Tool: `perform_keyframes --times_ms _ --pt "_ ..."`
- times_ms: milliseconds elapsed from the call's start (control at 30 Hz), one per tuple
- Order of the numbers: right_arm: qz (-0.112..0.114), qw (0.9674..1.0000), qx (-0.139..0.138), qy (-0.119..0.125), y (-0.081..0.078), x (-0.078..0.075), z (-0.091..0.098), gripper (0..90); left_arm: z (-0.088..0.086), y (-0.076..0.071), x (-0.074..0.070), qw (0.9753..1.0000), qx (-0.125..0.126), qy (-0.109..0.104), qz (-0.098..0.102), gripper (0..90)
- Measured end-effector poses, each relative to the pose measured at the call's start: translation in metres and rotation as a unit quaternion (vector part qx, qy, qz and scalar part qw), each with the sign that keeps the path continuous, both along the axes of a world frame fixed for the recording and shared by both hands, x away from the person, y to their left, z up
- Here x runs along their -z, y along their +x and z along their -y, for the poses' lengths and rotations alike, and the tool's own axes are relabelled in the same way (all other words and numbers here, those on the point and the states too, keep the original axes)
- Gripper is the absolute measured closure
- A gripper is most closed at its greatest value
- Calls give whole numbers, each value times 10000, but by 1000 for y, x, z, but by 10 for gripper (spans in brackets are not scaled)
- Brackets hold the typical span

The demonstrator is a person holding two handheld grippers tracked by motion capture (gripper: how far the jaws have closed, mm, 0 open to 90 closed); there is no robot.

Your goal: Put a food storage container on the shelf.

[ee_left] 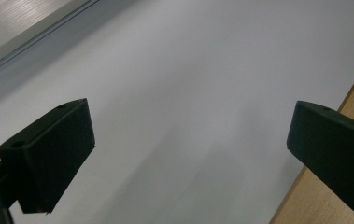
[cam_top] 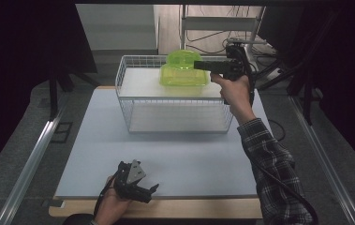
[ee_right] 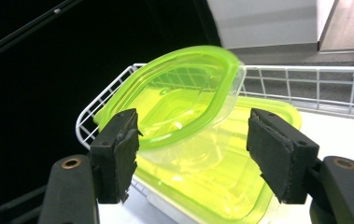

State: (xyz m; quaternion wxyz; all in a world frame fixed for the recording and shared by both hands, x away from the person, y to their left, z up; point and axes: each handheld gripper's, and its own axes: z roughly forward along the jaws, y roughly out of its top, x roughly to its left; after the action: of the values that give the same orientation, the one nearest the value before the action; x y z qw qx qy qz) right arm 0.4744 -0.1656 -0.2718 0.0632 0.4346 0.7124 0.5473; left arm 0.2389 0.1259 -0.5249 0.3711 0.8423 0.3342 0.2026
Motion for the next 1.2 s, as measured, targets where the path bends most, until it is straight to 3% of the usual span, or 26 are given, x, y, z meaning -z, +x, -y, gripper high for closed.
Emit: perform_keyframes --times_ms 367,533,767,1200 --pt "115 9994 -196 -277 -15 8 1 303 -2 0 -2 9997 70 -236 -3 8" --pt "138 9990 -257 -350 -19 13 4 289 -3 1 -2 9989 57 -445 -140 8" --pt "229 9977 -329 -544 -25 22 6 267 -5 2 -3 9980 28 -583 -232 8" --pt "193 9953 -560 -762 -35 42 10 210 -4 1 -2 9987 38 -485 -147 4"
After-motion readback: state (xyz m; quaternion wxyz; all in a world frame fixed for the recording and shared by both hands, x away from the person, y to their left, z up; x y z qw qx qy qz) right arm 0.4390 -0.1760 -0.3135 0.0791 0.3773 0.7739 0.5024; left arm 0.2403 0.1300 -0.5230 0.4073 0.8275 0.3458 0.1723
